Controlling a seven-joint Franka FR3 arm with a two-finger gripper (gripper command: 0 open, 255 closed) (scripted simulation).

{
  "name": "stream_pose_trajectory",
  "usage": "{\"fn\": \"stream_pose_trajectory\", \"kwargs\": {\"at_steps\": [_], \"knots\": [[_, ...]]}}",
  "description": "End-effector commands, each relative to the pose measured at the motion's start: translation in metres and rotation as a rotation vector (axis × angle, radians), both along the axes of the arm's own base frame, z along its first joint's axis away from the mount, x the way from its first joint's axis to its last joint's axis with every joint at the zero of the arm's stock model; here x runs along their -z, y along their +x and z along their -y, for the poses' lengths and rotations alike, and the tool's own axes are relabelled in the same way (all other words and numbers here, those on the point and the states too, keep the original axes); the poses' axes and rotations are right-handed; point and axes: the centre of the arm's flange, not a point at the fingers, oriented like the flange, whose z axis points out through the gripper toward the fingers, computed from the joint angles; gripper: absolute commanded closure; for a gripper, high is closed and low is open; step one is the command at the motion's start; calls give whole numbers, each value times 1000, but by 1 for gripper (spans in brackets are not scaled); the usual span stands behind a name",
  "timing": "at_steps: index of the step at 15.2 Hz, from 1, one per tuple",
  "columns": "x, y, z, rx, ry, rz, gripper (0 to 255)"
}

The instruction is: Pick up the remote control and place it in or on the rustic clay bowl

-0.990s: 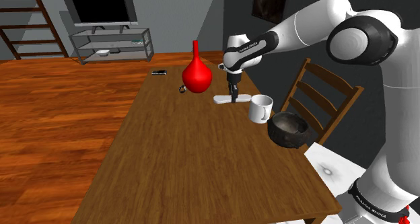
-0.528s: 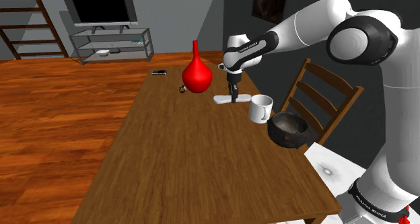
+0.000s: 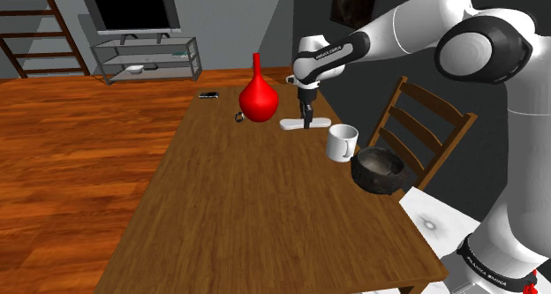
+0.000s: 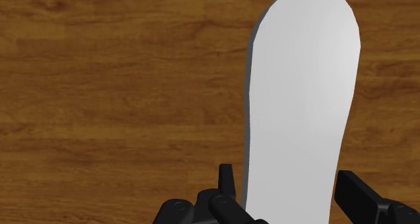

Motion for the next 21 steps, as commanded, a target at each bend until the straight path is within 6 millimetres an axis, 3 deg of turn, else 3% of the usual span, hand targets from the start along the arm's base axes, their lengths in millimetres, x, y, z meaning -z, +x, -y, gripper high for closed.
{"fn": "stream_pose_trajectory", "kwargs": {"at_steps": [1,21], "knots": [[-11,0,1,0,0,0,255],[-116,0,1,0,0,0,255]]}}
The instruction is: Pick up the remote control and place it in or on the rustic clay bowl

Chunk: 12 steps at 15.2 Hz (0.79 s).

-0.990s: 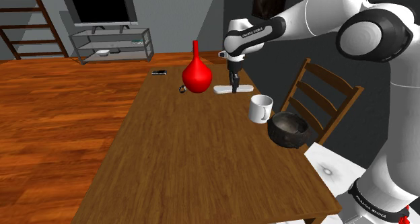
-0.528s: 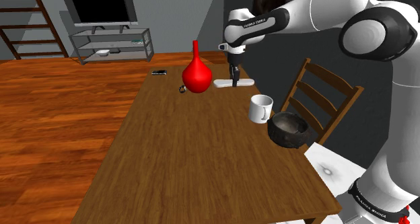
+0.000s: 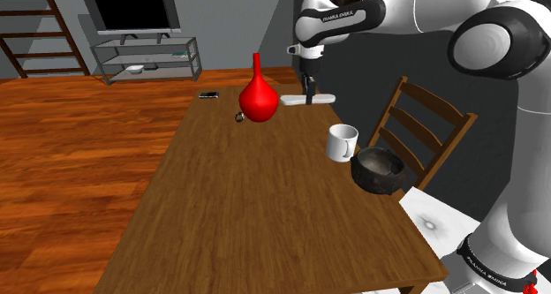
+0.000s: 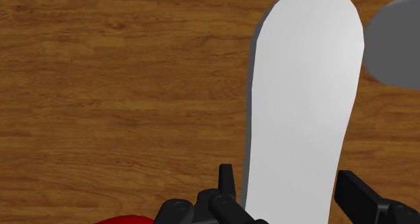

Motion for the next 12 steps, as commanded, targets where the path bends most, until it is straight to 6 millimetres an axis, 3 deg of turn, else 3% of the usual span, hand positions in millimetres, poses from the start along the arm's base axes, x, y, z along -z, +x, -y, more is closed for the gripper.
{"fn": "stream_pose_trajectory", "kwargs": {"at_steps": [1,5,12], "knots": [[-11,-1,-1,0,0,0,255],[-29,-1,-1,0,0,0,255],[-30,-91,-17,0,0,0,255]]}}
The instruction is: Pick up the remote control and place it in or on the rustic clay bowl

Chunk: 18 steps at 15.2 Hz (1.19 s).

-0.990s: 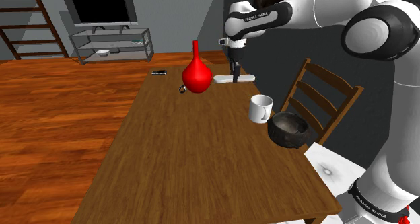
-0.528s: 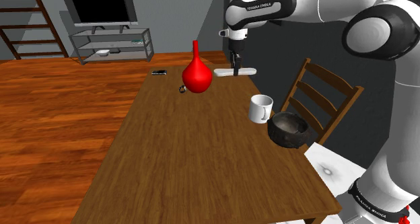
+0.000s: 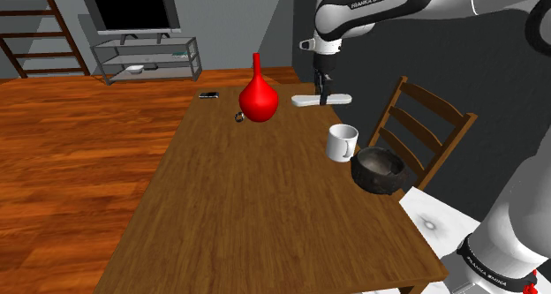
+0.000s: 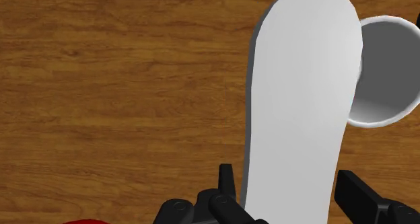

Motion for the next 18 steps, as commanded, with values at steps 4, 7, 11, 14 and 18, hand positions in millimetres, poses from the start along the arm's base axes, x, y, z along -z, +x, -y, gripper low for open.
{"fn": "stream_pose_trajectory", "kwargs": {"at_steps": [4,7,11,14,18], "knots": [[-1,-64,-10,0,1,1,255],[-2,-103,-17,0,1,1,255],[-2,-155,-26,0,1,1,255],[-3,-194,-33,0,1,1,255],[-4,-246,-42,0,1,0,255]]}}
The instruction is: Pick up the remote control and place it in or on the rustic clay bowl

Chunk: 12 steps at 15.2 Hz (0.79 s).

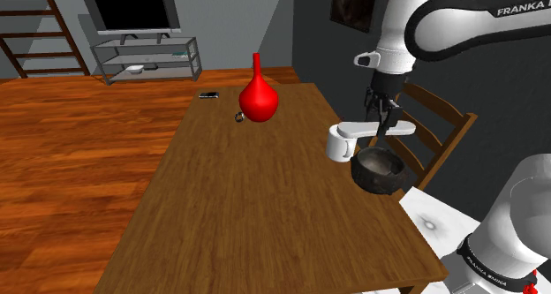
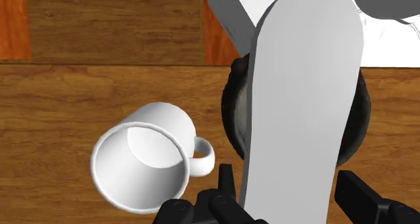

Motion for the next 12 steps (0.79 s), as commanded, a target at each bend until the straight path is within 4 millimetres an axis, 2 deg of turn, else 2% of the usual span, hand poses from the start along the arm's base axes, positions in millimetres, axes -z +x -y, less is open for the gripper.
{"fn": "stream_pose_trajectory", "kwargs": {"at_steps": [1,2,12], "knots": [[-2,-25,-3,0,0,1,255],[-2,-43,-6,0,0,1,255],[51,-43,-6,0,0,1,255]]}}
